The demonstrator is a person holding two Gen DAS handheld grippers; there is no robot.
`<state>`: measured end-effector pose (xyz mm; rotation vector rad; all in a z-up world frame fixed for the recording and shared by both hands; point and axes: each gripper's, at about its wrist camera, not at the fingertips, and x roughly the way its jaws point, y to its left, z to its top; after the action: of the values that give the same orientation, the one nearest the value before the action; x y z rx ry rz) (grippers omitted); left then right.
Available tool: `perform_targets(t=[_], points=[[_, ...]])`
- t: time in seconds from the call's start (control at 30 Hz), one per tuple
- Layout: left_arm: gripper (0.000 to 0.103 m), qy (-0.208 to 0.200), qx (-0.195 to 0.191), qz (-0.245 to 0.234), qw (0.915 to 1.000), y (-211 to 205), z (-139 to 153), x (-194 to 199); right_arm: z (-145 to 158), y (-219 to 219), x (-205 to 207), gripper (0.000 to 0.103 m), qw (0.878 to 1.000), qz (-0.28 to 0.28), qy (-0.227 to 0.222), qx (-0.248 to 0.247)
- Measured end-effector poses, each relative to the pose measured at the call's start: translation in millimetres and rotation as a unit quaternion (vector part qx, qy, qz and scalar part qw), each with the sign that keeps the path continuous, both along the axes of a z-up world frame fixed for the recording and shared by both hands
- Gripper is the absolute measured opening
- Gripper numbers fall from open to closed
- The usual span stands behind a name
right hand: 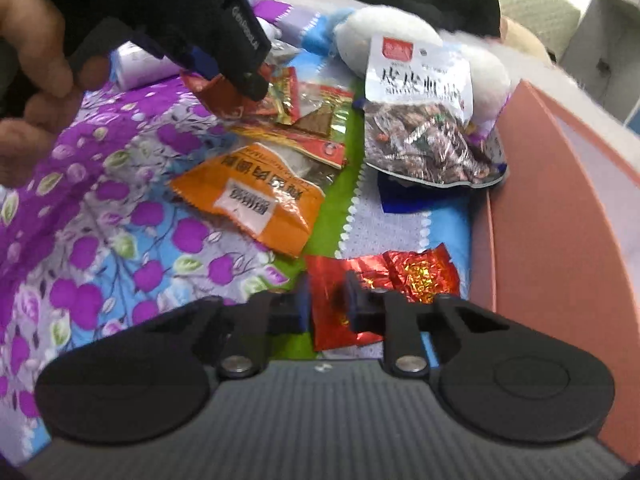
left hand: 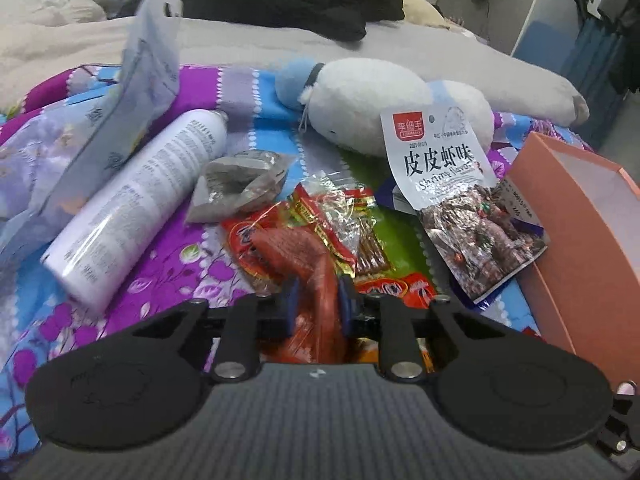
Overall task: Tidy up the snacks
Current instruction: 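Grasp the red candy packet with the right tool while the left tool grasps the red bag, then lift the red candy packet with the right tool while the left tool lifts the red bag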
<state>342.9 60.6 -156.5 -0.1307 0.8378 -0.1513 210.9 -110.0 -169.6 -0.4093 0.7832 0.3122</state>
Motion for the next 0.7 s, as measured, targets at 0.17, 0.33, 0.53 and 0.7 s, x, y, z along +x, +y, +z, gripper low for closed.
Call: perform_targets(t=[0.17,0.33,0.53,0.7], points=[[0.021,-0.005,0.006,0.005,1.0000,4,9,-33,12,0,-23,0.006,1.000,0.015,-0.009,0.005],[0.020,-0.002,-0.004,0.017,0.9998,9,13,-74,20,1,-50,0.004,0.999,0.026,-0.009,0.017],[0.020,0.009,-0.021,0.028,0.9993,11,16,-125,22,0,-89,0.004,0.999,0.040,-0.001,0.027],[0.020,0.013,-0.045,0.044,0.9979,10,19,-162,23,-5,-120,0.004,0.998,0.047,0.004,0.038]])
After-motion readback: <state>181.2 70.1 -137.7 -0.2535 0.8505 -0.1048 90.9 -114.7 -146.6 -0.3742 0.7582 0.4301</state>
